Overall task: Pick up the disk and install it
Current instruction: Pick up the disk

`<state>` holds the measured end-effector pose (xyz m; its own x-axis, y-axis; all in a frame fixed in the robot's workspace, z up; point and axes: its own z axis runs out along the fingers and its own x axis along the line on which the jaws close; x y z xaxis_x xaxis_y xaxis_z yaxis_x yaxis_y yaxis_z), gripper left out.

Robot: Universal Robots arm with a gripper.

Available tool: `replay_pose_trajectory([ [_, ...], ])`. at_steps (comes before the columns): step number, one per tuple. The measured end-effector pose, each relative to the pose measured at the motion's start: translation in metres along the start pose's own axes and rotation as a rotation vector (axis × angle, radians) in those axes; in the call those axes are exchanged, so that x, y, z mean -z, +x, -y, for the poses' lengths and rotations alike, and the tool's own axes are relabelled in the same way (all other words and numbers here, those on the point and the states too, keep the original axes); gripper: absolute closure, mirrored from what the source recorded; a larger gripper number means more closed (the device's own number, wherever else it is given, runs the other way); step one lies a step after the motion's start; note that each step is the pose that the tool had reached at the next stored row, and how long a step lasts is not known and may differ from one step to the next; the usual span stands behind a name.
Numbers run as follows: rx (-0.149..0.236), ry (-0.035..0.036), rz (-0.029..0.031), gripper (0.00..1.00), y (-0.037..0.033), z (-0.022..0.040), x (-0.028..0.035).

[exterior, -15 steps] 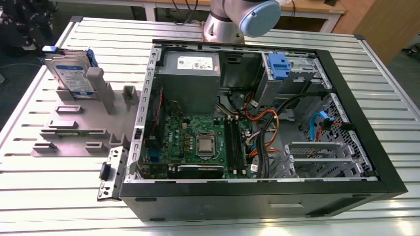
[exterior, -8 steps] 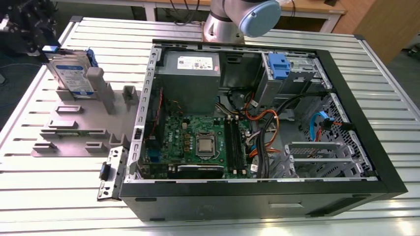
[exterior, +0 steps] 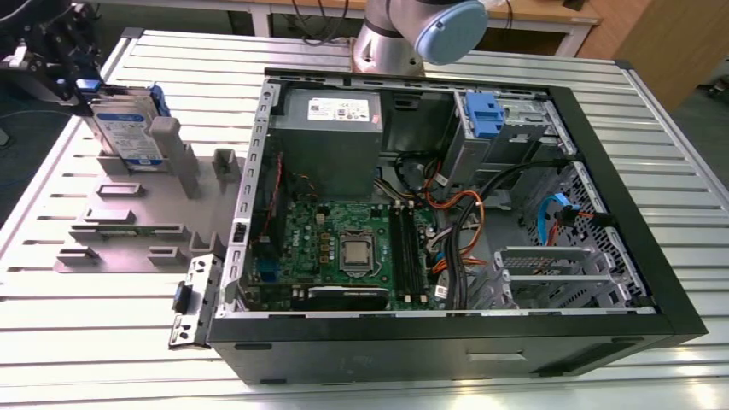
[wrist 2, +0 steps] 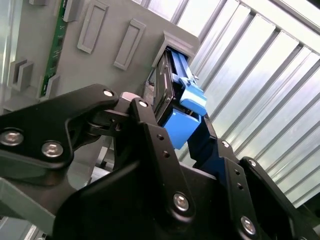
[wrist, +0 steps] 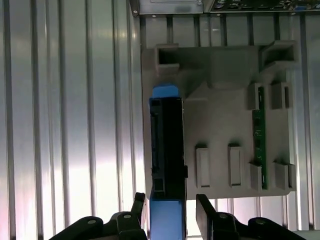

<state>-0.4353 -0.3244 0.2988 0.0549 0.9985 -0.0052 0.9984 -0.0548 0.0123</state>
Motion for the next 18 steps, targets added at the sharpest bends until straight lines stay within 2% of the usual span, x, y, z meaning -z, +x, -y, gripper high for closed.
replay_pose_trajectory([
  [1, 0.001, 0.0000, -0.0004, 0.48, 0.0000, 0.0000, -0.0014],
  [6, 0.002, 0.0004, -0.0023, 0.49, 0.0000, 0.0001, -0.0040],
  [7, 0.003, 0.0002, -0.0024, 0.56, 0.0000, 0.0001, -0.0042],
  [12, 0.003, 0.0007, -0.0026, 0.56, -0.0001, 0.0004, -0.0067],
  [15, 0.002, 0.0018, -0.0070, 0.56, -0.0002, 0.0009, -0.0076],
  [18, 0.002, 0.0050, -0.0072, 0.56, -0.0002, 0.0009, -0.0078],
])
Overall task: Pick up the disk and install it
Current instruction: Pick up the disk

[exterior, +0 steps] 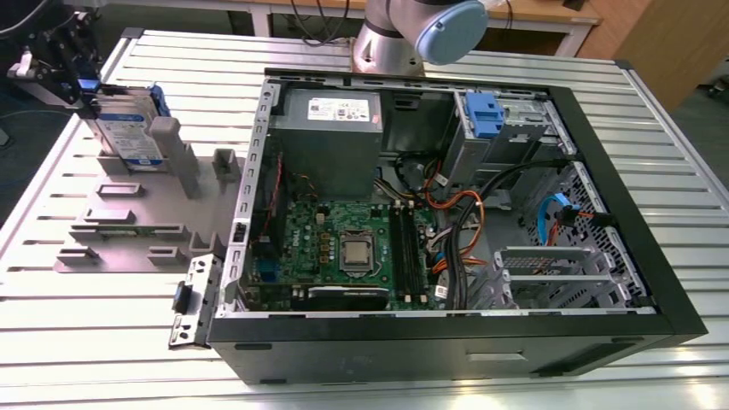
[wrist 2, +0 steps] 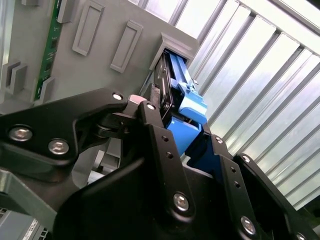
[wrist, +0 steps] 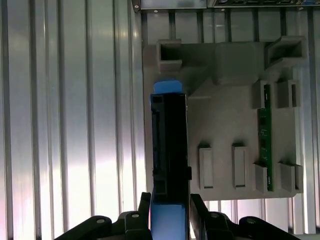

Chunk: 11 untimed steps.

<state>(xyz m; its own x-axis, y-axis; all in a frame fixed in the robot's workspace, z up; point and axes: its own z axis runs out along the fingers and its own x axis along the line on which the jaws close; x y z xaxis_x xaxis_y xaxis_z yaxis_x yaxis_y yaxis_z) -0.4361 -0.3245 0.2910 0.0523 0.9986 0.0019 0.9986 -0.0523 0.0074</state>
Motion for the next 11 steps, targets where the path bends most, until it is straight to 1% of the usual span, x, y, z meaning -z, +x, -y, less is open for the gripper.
replay_pose_trajectory([
  [2, 0.000, 0.0031, -0.0001, 0.56, 0.0000, 0.0001, 0.0000],
  [11, 0.011, 0.0034, -0.0002, 0.56, -0.0003, -0.0001, 0.0000],
])
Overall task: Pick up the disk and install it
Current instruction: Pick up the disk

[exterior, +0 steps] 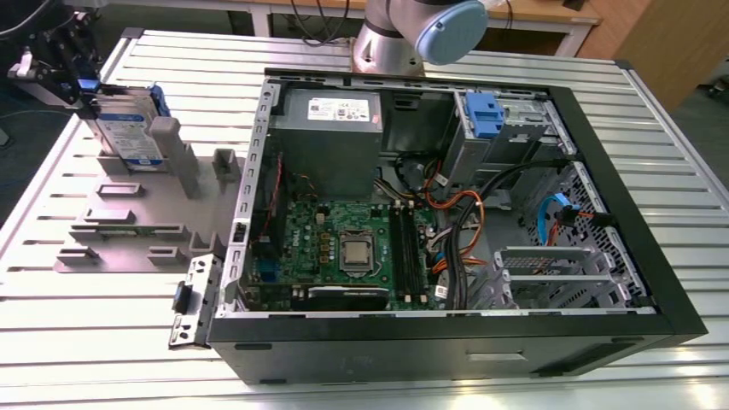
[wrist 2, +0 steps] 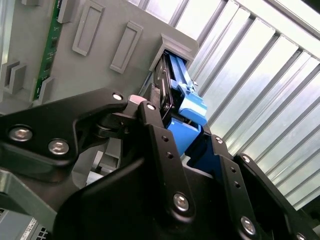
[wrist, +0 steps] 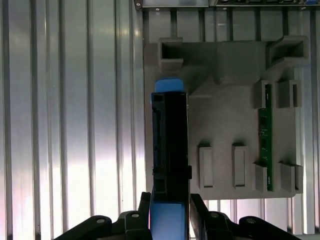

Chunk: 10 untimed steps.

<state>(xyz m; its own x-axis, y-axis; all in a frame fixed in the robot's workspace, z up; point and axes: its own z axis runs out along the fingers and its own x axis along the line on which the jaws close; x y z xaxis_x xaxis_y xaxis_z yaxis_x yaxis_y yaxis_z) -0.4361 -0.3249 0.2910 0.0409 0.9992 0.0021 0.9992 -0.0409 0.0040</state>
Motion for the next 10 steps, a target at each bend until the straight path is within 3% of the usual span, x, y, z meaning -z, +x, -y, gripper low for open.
replay_pose_trajectory([
  [10, 0.000, 0.0002, 0.0001, 0.58, 0.0000, -0.0006, 0.0002],
])
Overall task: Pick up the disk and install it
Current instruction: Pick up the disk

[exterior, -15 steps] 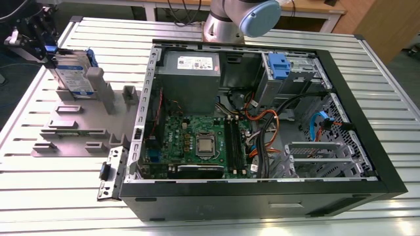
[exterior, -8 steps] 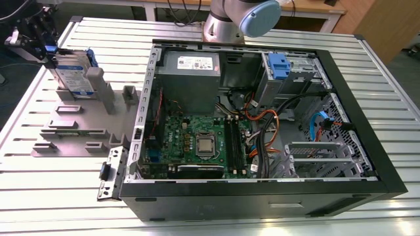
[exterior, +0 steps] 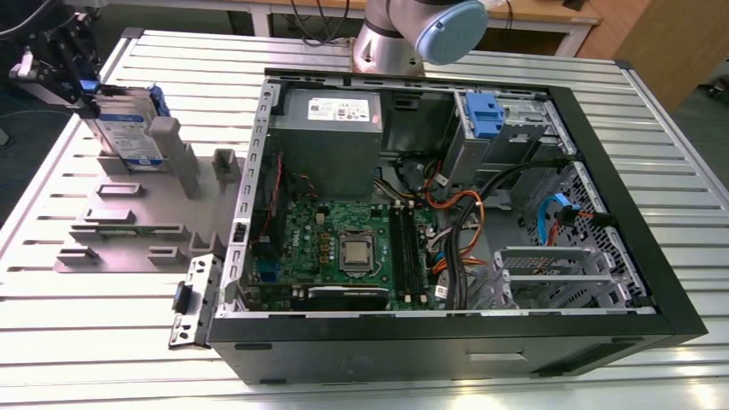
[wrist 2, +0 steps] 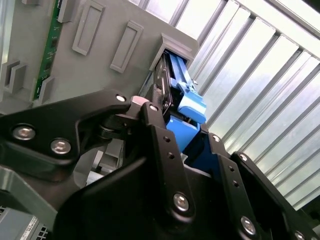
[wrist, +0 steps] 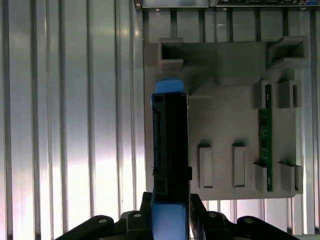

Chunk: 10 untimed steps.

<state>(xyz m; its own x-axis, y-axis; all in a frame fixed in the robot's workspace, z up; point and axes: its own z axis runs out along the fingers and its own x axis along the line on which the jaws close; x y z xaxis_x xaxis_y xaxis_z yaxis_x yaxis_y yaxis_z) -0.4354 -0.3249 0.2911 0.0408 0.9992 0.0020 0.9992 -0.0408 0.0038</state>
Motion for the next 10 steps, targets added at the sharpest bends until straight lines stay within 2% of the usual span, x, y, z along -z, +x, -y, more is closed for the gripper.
replay_pose_trajectory([
  [1, 0.000, 0.0001, -0.0001, 0.58, 0.0000, 0.0000, 0.0000],
  [2, 0.000, 0.0001, -0.0001, 0.63, 0.0000, 0.0000, 0.0000],
  [10, 0.000, -0.0002, 0.0032, 0.64, 0.0000, -0.0001, 0.0000],
])
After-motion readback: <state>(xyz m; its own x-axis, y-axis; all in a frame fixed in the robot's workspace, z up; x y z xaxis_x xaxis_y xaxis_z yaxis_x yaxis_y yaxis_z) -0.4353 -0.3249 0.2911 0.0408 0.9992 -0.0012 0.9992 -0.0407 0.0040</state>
